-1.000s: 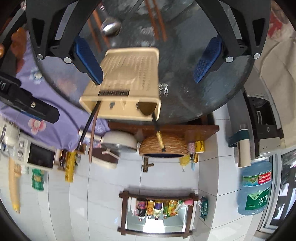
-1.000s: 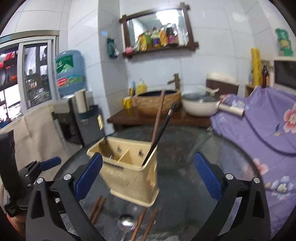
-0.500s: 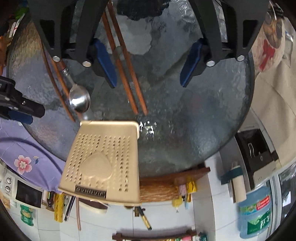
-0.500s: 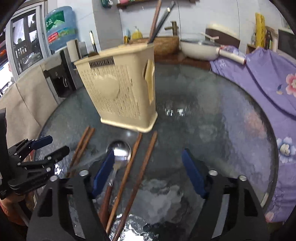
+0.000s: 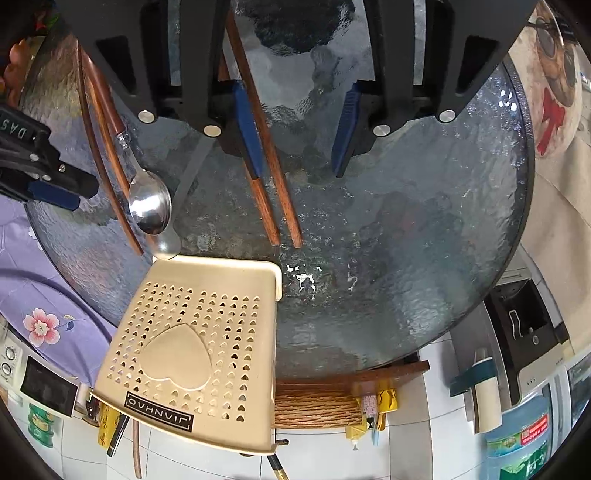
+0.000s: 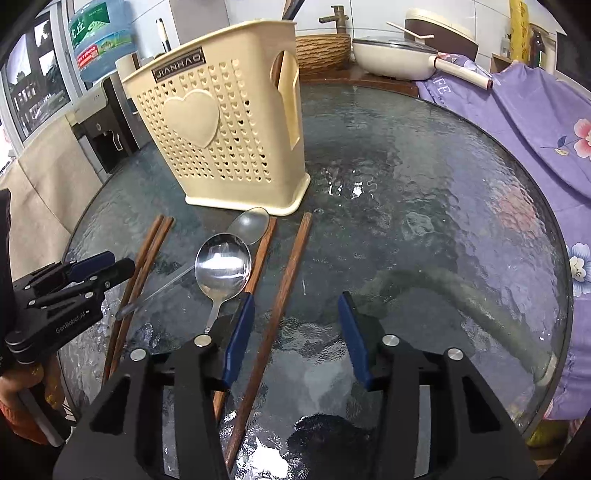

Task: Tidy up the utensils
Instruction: 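Move both open grippers down over the wooden chopsticks on the table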

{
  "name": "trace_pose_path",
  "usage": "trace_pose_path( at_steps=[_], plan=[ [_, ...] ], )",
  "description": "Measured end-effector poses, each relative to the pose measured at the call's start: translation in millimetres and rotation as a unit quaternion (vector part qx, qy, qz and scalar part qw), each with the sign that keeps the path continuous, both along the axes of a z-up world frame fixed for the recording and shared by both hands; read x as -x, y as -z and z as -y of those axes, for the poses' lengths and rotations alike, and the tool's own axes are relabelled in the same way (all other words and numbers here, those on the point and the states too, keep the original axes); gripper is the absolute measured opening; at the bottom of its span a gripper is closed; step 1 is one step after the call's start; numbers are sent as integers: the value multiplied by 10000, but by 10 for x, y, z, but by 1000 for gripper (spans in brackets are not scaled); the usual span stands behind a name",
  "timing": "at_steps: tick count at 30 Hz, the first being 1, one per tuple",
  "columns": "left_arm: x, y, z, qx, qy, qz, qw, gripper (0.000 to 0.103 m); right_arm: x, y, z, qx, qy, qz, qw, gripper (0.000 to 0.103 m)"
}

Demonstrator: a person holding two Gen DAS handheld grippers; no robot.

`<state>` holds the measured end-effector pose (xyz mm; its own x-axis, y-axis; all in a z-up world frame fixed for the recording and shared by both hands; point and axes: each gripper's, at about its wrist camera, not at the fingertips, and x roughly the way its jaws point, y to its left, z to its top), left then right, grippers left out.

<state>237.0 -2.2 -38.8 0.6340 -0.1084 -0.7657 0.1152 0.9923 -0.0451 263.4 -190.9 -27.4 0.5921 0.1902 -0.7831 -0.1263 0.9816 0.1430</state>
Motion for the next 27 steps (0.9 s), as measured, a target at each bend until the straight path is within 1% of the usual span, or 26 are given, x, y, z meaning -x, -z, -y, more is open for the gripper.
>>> trace_pose_path(
  at_steps=[2,4,11,18,20,27],
  plan=[
    [-28,15,26,-54,14,-36,10000,35,-29,28,-12,-9,15,-86,10000,39],
    [-51,38,43,-98,20,-81,9999,33,-54,38,-26,-42,26,-137,9999,37],
    [-97,53,93,-168,3,-131,9998,29,-190,66,-119,146,57,-275,9995,26],
    [-256,51,110,-237,34,-173,9996,28,-291,96,-192,269,109,-310,9991,21],
    [-310,52,124,-287,54,-182,9994,28,-320,101,-198,315,93,-307,9990,18],
    [-503,48,151,-323,127,-251,9991,26,-492,98,-200,360,97,-364,9986,10]
  ],
)
